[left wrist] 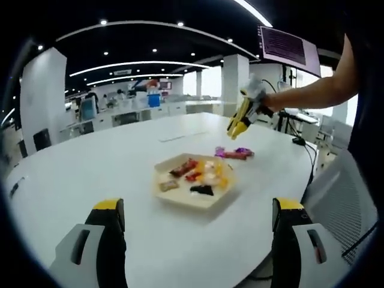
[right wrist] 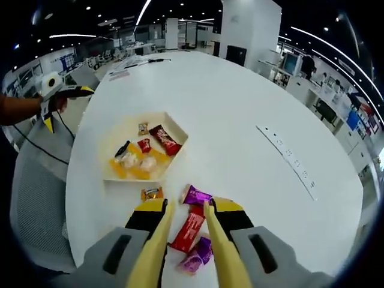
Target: Place the target food into the container with the food tongs after gripping and lifting it, then release it inside without dropping or visibly crushing the food.
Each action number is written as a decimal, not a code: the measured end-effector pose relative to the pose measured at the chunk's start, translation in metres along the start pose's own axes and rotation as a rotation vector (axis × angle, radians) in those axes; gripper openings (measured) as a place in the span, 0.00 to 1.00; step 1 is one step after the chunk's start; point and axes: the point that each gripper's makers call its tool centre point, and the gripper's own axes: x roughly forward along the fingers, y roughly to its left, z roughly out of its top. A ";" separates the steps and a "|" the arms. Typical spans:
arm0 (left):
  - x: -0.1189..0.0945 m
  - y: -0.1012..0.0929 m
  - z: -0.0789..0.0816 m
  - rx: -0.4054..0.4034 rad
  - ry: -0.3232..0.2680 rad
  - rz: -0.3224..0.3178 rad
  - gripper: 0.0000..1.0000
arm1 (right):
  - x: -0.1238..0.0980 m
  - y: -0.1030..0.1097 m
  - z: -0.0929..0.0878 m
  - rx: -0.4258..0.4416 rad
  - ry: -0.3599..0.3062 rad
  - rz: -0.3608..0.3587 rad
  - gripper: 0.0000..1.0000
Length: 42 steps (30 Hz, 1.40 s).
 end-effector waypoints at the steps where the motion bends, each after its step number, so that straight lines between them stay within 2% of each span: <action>1: 0.000 -0.001 0.000 0.002 0.000 0.001 0.99 | 0.000 -0.001 -0.002 0.008 -0.003 -0.005 0.28; 15: 0.001 -0.004 -0.001 0.012 0.006 -0.004 0.99 | -0.007 -0.003 -0.022 0.050 0.005 -0.026 0.28; 42: 0.001 -0.005 -0.002 0.015 0.011 -0.006 0.99 | 0.005 0.000 -0.037 0.085 0.025 -0.027 0.28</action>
